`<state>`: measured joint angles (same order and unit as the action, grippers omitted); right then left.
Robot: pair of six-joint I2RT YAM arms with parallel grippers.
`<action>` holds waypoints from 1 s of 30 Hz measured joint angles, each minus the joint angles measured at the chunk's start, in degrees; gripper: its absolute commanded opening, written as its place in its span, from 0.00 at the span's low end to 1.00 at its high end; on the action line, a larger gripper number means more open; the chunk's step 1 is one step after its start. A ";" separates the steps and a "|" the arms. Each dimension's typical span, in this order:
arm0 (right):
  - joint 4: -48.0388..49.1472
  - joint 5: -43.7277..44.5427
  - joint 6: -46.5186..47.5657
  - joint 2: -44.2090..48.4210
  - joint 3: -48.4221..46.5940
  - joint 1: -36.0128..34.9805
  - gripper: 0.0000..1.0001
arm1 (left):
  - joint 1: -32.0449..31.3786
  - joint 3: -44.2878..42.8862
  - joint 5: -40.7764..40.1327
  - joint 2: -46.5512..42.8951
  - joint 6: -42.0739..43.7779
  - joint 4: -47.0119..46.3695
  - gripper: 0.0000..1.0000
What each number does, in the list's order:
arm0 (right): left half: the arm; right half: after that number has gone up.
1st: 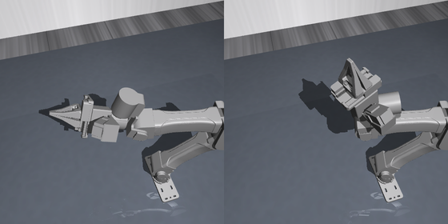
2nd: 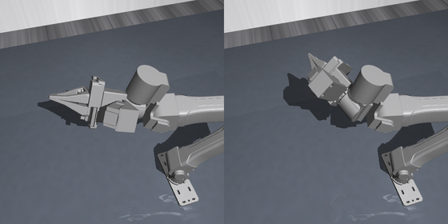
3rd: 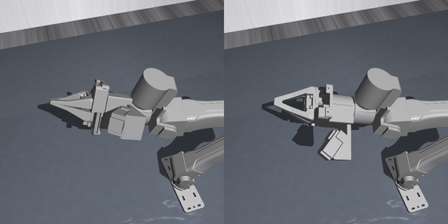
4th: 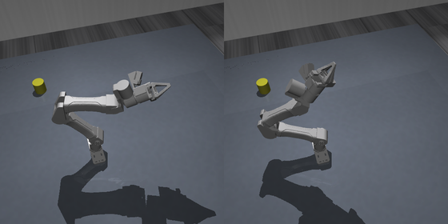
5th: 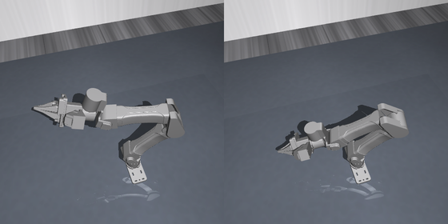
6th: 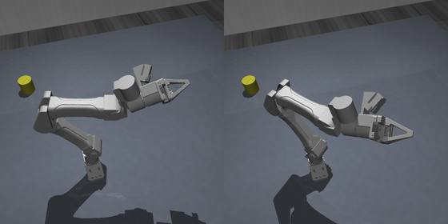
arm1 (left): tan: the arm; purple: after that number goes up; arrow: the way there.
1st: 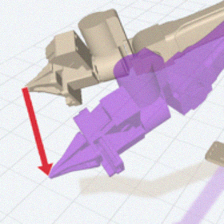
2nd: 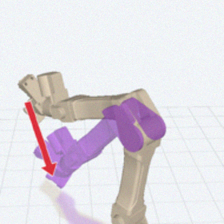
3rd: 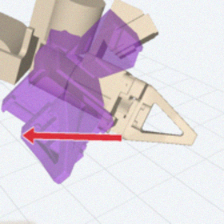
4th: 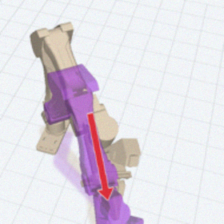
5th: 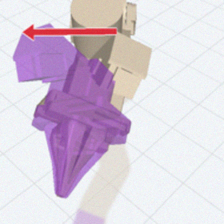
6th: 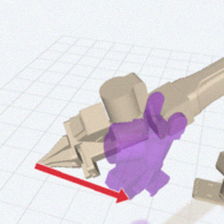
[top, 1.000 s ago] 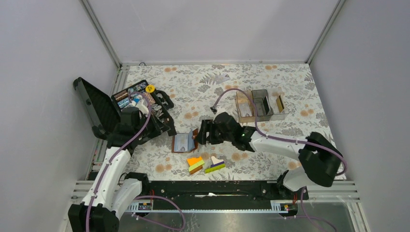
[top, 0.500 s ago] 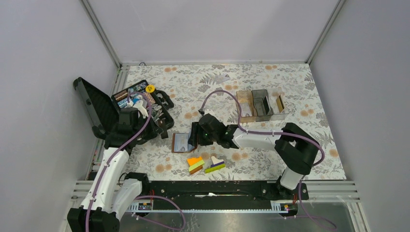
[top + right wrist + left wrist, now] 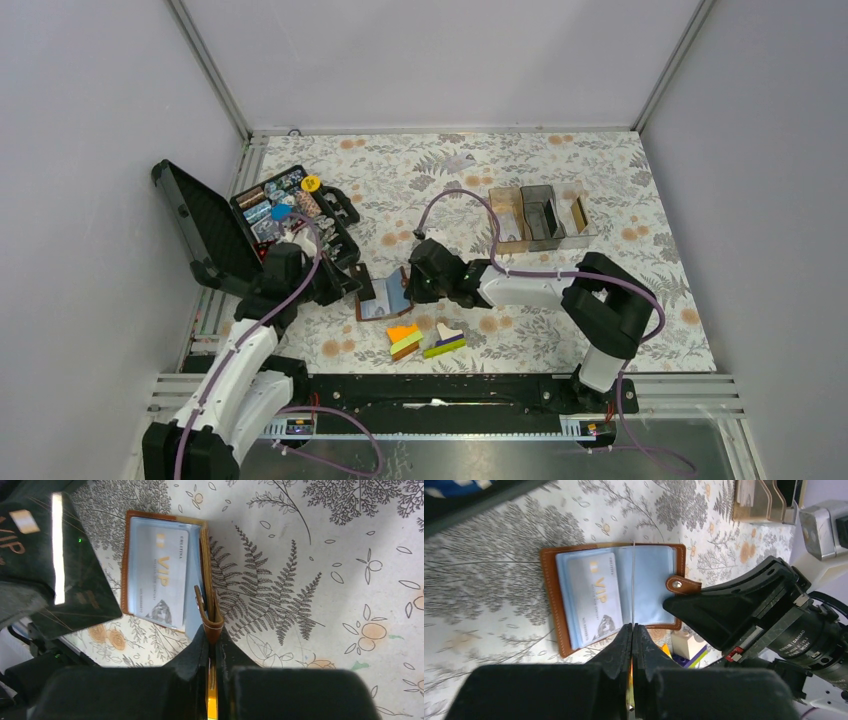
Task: Put the credit cards into the card holder
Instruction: Insert the credit card into the card holder.
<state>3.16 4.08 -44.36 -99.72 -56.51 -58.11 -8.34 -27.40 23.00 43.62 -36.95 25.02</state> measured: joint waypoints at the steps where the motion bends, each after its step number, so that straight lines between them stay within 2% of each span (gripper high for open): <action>1: 0.13 0.00 0.35 0.00 0.35 0.02 0.00 | -0.85 1.42 0.59 0.15 -1.29 -2.21 0.00; 5: 1.14 -0.68 1.99 -0.17 1.60 1.05 0.00 | -2.89 6.23 4.07 3.50 -5.55 -11.91 0.00; 16: 6.43 -6.73 4.02 -1.92 4.81 6.99 0.00 | -3.08 15.32 9.66 13.31 -11.63 -34.67 0.00; 30: 7.93 -6.80 4.17 -2.03 5.70 7.10 0.00 | -3.28 18.99 10.08 24.85 -14.86 -48.68 0.00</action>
<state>11.09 -2.72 -40.18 -101.75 -50.81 -51.00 -11.62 -8.40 33.08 68.47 -51.81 -23.66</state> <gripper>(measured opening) 0.037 0.022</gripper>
